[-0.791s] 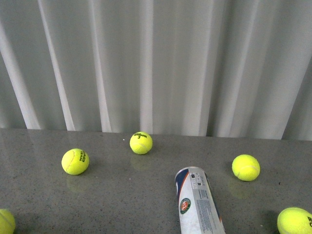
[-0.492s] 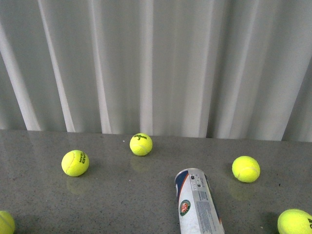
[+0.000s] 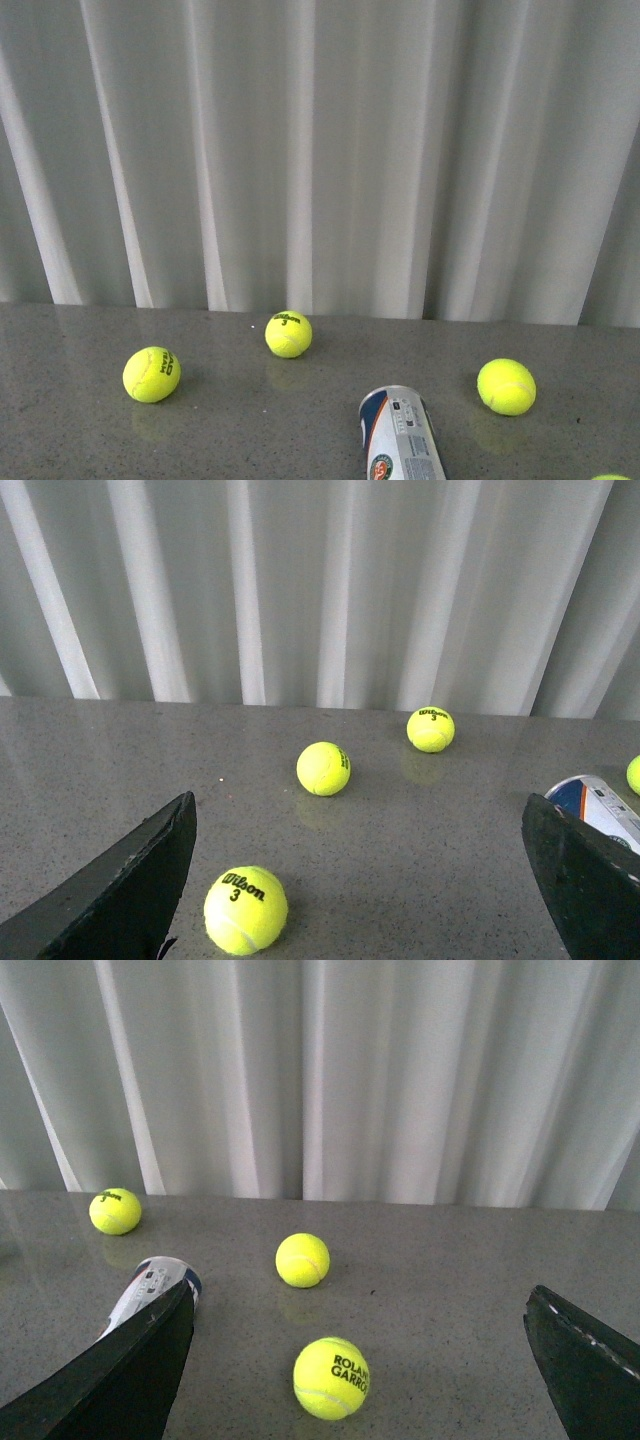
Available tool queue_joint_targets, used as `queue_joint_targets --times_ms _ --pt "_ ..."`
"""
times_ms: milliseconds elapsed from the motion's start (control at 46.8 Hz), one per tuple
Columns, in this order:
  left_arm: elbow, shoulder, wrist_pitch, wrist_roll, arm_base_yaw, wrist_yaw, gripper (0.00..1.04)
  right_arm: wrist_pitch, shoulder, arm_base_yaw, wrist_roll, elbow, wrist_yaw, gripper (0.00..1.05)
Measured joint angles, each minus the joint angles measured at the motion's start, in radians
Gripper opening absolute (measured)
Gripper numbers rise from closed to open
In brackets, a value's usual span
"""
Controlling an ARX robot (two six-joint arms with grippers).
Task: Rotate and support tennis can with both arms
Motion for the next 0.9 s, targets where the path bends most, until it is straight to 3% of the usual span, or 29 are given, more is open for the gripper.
queue_joint_targets --times_ms 599,684,791,898 --pt "0.000 0.000 0.000 0.000 0.000 0.000 0.98 0.000 0.000 0.000 0.000 0.000 0.000 0.98" --pt "0.000 0.000 0.000 0.000 0.000 0.000 0.98 -0.103 0.154 -0.058 0.050 0.070 -0.171 0.98" --pt "0.000 0.000 0.000 0.000 0.000 0.000 0.98 -0.040 0.397 -0.063 0.103 0.149 -0.174 0.98" --pt "0.000 0.000 0.000 0.000 0.000 0.000 0.98 0.004 0.636 0.000 0.118 0.252 -0.133 0.98"
